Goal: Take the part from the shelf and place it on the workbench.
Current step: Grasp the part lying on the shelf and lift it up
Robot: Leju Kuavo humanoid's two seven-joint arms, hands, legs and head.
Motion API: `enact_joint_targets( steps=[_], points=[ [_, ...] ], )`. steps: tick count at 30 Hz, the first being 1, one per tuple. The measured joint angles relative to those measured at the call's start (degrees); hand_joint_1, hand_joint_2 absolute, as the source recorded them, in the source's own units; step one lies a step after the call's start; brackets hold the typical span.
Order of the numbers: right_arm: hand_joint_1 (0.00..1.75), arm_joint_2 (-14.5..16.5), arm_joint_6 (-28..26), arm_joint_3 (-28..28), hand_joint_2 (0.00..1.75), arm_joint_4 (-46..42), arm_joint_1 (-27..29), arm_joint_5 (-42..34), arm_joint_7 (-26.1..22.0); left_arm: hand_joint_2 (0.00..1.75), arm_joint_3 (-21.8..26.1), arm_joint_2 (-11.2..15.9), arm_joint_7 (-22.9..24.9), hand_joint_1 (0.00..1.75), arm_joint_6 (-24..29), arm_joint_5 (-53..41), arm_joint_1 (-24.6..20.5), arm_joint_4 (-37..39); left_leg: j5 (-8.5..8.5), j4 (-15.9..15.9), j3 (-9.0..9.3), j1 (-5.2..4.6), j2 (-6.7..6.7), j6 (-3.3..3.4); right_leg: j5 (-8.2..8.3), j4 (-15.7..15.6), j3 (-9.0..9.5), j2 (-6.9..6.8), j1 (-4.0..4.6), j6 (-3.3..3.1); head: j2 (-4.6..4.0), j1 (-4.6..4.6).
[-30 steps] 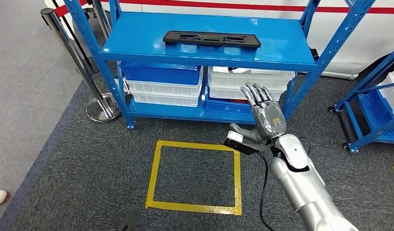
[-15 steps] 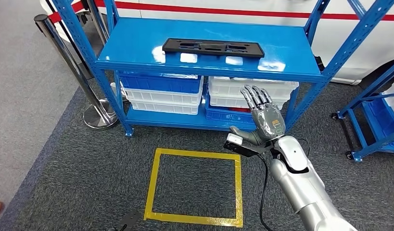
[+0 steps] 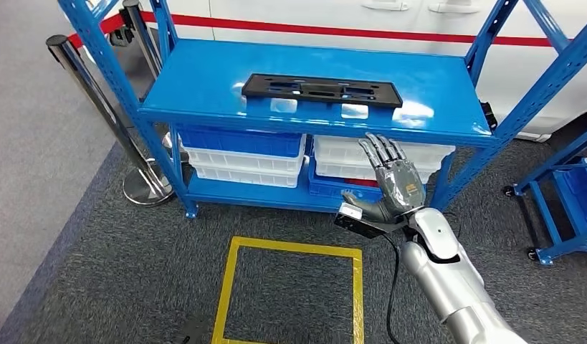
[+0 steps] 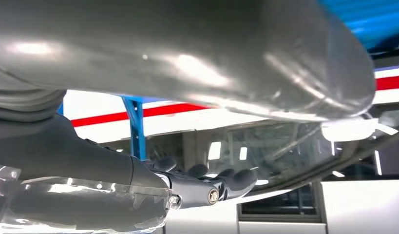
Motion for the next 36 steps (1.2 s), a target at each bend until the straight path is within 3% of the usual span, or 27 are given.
enact_joint_targets(
  steps=[1,3,5,6,7,8,9,10,11,12,13,16,17,18,20,21,22,23,25,26,27,29,32,34,36],
  points=[
    [0.00,0.01,-0.03,0.02,0.00,-0.03,-0.33,-0.27,0.03,0.00,0.01,0.03,-0.01,0.00,0.03,-0.01,-0.10,0.00,0.28,2.07,-0.80,0.01,0.15,-0.25,-0.51,-0.35,0.78,0.01,-0.17,-0.20,0.00,-0.01],
    [0.00,0.04,-0.11,0.04,0.00,-0.07,-0.78,-0.74,0.08,0.00,0.01,0.10,-0.01,0.00,0.07,-0.03,-0.31,0.00,-0.68,8.57,-4.54,0.17,0.44,-0.74,-1.51,-0.82,2.32,0.02,-0.50,-0.51,0.00,-0.03],
    [0.00,0.07,-0.17,0.06,0.00,-0.06,-0.68,-0.91,0.09,0.00,0.01,0.16,-0.01,0.00,0.05,-0.06,-0.31,0.00,-3.95,14.73,-9.28,0.37,0.61,-1.25,-2.72,-0.85,3.66,0.07,-0.63,-0.60,0.00,-0.04],
    [0.00,0.07,-0.19,0.07,0.00,-0.05,-0.52,-0.97,0.10,0.00,0.01,0.19,0.00,0.00,0.05,-0.07,-0.23,0.00,-5.23,16.04,-11.01,0.49,0.68,-1.49,-3.37,-0.84,4.41,0.13,-0.68,-0.53,0.00,-0.04],
    [0.00,0.07,-0.21,0.08,0.00,-0.05,-0.39,-1.02,0.10,0.00,0.01,0.23,0.01,0.00,0.04,-0.08,-0.15,0.00,-5.38,15.66,-12.01,0.61,0.75,-1.70,-4.06,-0.81,5.27,0.20,-0.76,-0.39,0.00,-0.04],
    [0.00,0.07,-0.25,0.08,0.00,-0.06,-0.30,-1.07,0.10,0.00,0.01,0.26,0.01,0.00,0.04,-0.10,-0.11,0.00,-4.06,13.57,-12.22,0.73,0.82,-1.86,-4.78,-0.76,6.19,0.27,-0.85,-0.21,0.00,-0.04],
    [0.00,0.07,-0.31,0.09,0.00,-0.07,-0.23,-1.09,0.13,0.00,0.01,0.29,0.01,0.00,0.03,-0.15,-0.09,0.00,-1.27,10.18,-11.85,0.83,0.87,-1.95,-5.51,-0.67,7.11,0.30,-0.94,0.02,0.00,-0.04],
    [0.00,0.06,-0.42,0.09,0.00,-0.05,-0.13,-1.10,0.20,0.00,0.01,0.31,-0.01,0.00,0.01,-0.19,0.02,0.04,2.63,6.13,-11.51,0.91,0.90,-1.94,-6.26,-0.48,7.84,0.31,-0.95,0.31,0.00,-0.04],
    [0.00,0.05,-0.59,0.09,0.00,-0.03,0.07,-1.12,0.31,0.00,0.00,0.33,-0.04,0.00,-0.03,-0.24,0.07,0.09,5.46,3.01,-11.22,0.91,0.90,-1.62,-6.87,-0.19,8.20,0.39,-0.92,0.59,0.00,-0.04],
    [0.00,0.03,-0.76,0.10,0.00,-0.01,0.32,-1.11,0.45,0.00,0.00,0.34,-0.10,0.00,-0.07,-0.33,0.11,0.14,7.66,1.04,-11.24,0.89,0.86,-1.13,-7.47,0.11,8.33,0.47,-0.82,0.94,0.00,0.02],
    [0.00,0.00,-0.95,0.12,0.00,-0.02,0.64,-1.13,0.56,0.00,0.00,0.34,-0.20,0.00,-0.13,-0.43,0.19,0.19,8.57,0.23,-11.44,0.80,0.81,-0.56,-7.96,0.34,8.28,0.55,-0.77,1.30,0.00,0.06],
    [0.00,-0.23,-1.26,0.18,0.00,-0.48,1.29,-1.20,0.73,0.00,0.02,0.32,-0.47,0.00,-0.22,-0.70,0.11,0.22,8.02,0.31,-11.14,0.81,0.75,0.75,-9.42,1.13,8.20,0.52,-0.99,2.36,0.00,0.10],
    [0.00,-0.33,-1.30,0.18,0.00,-0.66,1.33,-1.21,0.76,0.00,0.02,0.29,-0.54,0.00,-0.22,-0.75,-0.06,0.22,7.80,0.18,-10.82,0.92,0.76,1.06,-10.38,2.78,7.47,0.42,-1.10,2.71,0.00,0.09],
    [0.00,-0.43,-1.31,0.19,0.00,-0.81,1.39,-1.21,0.79,0.00,0.02,0.27,-0.61,0.00,-0.22,-0.80,-0.25,0.22,7.53,0.07,-10.49,0.99,0.77,1.31,-11.75,5.68,5.97,0.29,-1.24,3.05,0.00,0.10],
    [0.00,-0.50,-1.28,0.21,0.00,-0.88,1.73,-1.22,0.79,0.00,0.00,0.27,-0.79,0.00,-0.22,-0.83,-0.50,0.22,6.90,0.04,-9.93,0.99,0.75,1.55,-14.37,13.54,1.19,0.14,-1.54,3.63,0.00,0.09],
    [0.00,-0.51,-1.24,0.23,0.00,-0.87,2.03,-1.21,0.78,0.00,0.01,0.28,-0.84,0.00,-0.22,-0.81,-0.49,0.22,6.57,0.05,-9.59,0.99,0.73,1.54,-14.66,16.34,-0.91,0.08,-1.67,3.78,0.00,0.09],
    [0.00,-0.52,-1.21,0.25,0.00,-0.87,2.28,-1.21,0.78,0.00,0.02,0.29,-0.89,0.00,-0.22,-0.79,-0.42,0.22,6.21,0.05,-9.16,0.99,0.70,1.50,-13.76,17.16,-2.09,0.02,-1.75,3.82,0.00,0.09],
    [0.00,-0.52,-1.19,0.26,0.00,-0.86,2.41,-1.21,0.77,0.00,0.04,0.29,-0.93,0.00,-0.22,-0.76,-0.35,0.22,5.82,0.06,-8.60,0.98,0.66,1.42,-11.57,15.58,-2.10,-0.02,-1.78,3.74,0.00,0.09],
    [0.00,-0.52,-1.17,0.27,0.00,-0.85,2.30,-1.24,0.66,0.00,0.06,0.26,-1.12,0.00,-0.22,-0.68,-0.33,0.22,5.05,0.01,-7.46,0.99,0.61,1.16,-5.99,8.06,0.32,-0.03,-1.63,3.21,0.00,0.09],
    [0.00,-0.52,-1.16,0.27,0.00,-0.82,2.17,-1.28,0.55,0.00,0.06,0.23,-1.24,0.00,-0.22,-0.64,-0.40,0.23,4.78,-0.03,-7.11,0.95,0.58,0.96,-4.07,4.60,1.56,-0.02,-1.40,2.85,0.00,0.09],
    [0.00,-0.52,-1.17,0.28,0.00,-0.78,2.05,-1.33,0.43,0.00,0.05,0.21,-1.32,0.00,-0.21,-0.62,-0.47,0.23,4.62,-0.08,-6.97,0.92,0.56,0.73,-3.29,2.38,2.39,-0.01,-1.17,2.52,0.00,0.08],
    [0.00,-0.49,-1.24,0.31,0.00,-0.68,1.92,-1.44,0.19,0.00,0.06,0.19,-1.38,0.00,-0.20,-0.60,-0.49,0.24,4.46,-0.25,-7.00,0.86,0.53,0.16,-3.64,1.10,2.79,0.00,-0.83,2.00,0.00,0.07],
    [0.00,-0.43,-1.34,0.31,0.00,-0.57,1.74,-1.50,-0.08,0.00,0.07,0.21,-1.41,0.00,-0.15,-0.57,-0.43,0.24,2.97,1.28,-7.47,0.74,0.76,-0.67,-3.84,-0.01,3.65,-0.09,-1.39,1.14,0.00,0.06],
    [0.00,-0.28,-1.36,0.31,0.00,-0.44,1.59,-1.50,-0.18,0.00,0.05,0.25,-1.43,0.00,-0.11,-0.54,-0.46,0.24,-0.12,7.18,-10.08,0.72,0.88,-0.89,-3.94,-0.32,4.16,-0.19,-1.44,0.58,0.00,0.05],
    [0.00,-0.08,-1.38,0.32,0.00,-0.16,1.59,-1.51,-0.28,0.00,0.05,0.29,-1.40,0.00,-0.11,-0.48,-0.42,0.24,-2.70,14.48,-13.86,0.75,0.89,-1.05,-4.17,-0.22,4.36,-0.21,-1.29,0.28,0.00,0.05]
  ],
)
